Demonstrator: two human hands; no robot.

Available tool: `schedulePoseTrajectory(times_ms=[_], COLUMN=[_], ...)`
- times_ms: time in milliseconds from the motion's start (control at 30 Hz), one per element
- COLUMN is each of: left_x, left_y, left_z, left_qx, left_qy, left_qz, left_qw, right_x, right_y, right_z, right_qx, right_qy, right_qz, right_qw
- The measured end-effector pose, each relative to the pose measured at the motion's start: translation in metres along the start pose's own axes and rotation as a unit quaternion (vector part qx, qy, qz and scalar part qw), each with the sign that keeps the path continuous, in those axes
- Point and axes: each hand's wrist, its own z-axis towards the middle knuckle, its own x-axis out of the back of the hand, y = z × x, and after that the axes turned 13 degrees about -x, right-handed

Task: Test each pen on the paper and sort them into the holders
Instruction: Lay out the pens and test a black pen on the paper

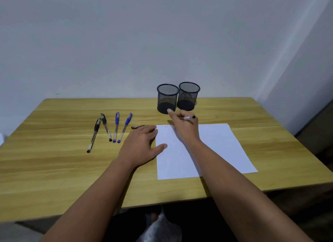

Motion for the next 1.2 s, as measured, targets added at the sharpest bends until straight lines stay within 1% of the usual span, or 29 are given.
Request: schedulePoseTrajectory(times_ms=[67, 367, 667, 1033, 1200], left_x=[-0.0009, -0.0023, -0.0029, -0.0023, -0.0013], left_y=[-0.0001, -0.0022, -0.0026, -0.0020, -0.0012], left_z=[-0.0004, 0.0009, 0.0007, 0.0004, 0.0005], left_qx=[-0.001, 0.002, 0.005, 0.004, 0.007], left_qy=[0.003, 0.001, -0.002, -0.002, -0.007], left_qz=[-0.001, 0.000, 0.001, 0.005, 0.007], left_qw=[1.000, 1.000, 1.000, 1.000, 1.000], right_x=[-0.0005, -0.0011, -0.0013, -0.0005, -0.0001], right_y=[0.0023, 0.0089, 0.0060, 0.0050, 0.0046], right_z=[0.0004, 0.0066, 0.0044, 0.0015, 0.0014], right_qx=[0.003, -0.010, 0.016, -0.008, -0.005], right_qy=[0.001, 0.003, 0.026, 0.028, 0.030], right_qz=[-0.018, -0.031, -0.076, -0.054, -0.050], right_qw=[1.000, 0.999, 0.997, 0.998, 0.998])
